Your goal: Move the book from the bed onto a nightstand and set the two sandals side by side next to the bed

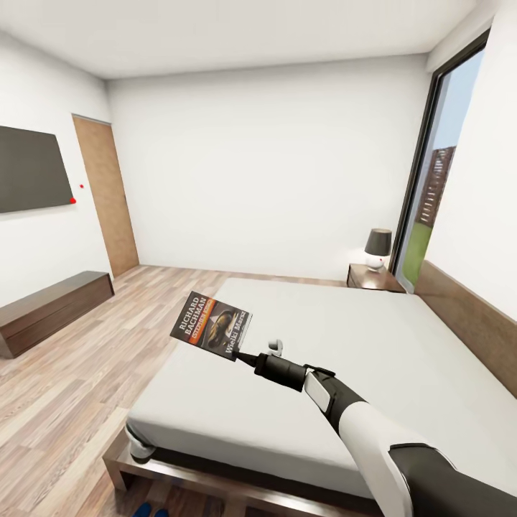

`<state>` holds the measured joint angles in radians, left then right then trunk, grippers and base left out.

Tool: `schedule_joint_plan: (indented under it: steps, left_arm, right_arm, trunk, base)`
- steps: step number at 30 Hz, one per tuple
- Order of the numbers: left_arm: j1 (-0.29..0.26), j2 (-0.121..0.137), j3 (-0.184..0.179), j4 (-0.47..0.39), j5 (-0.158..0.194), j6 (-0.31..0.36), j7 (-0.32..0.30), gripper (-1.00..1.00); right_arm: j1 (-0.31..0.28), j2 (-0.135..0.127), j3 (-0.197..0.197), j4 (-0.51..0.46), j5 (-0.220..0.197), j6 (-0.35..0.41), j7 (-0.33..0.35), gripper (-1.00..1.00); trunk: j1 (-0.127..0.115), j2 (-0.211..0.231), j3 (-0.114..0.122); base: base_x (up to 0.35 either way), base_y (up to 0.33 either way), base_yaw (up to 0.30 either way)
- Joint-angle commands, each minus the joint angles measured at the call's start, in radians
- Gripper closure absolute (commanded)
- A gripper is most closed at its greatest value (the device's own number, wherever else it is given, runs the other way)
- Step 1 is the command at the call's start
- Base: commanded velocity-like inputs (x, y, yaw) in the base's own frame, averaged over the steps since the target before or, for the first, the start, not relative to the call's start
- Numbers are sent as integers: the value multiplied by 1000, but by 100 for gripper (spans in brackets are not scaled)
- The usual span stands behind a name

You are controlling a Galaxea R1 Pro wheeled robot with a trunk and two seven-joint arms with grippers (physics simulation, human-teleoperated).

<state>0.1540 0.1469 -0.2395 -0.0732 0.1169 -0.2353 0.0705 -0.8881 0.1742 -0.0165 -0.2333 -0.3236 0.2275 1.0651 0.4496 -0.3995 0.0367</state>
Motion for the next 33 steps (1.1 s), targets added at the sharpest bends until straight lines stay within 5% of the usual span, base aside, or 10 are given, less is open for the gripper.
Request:
schedule_joint_plan:
  steps: [1,16,33]
  left_arm:
    - [1,0,-9,-2,10,-1,3,-100]
    - [1,-1,-9,-2,10,-1,1,-100]
    - [2,-38,-9,-2,12,-2,-1,-100]
  right_arm:
    - [0,0,-2,0,-5,10,2,100]
    - [0,0,-2,-1,-5,10,3,100]
    - [0,0,-3,-2,-5,11,0,100]
  trunk:
    - [0,-1,0]
    - [0,-1,11]
    - [0,-1,28]
  base:
    - [0,0,0]
    - [0,0,0]
    - [0,0,8]
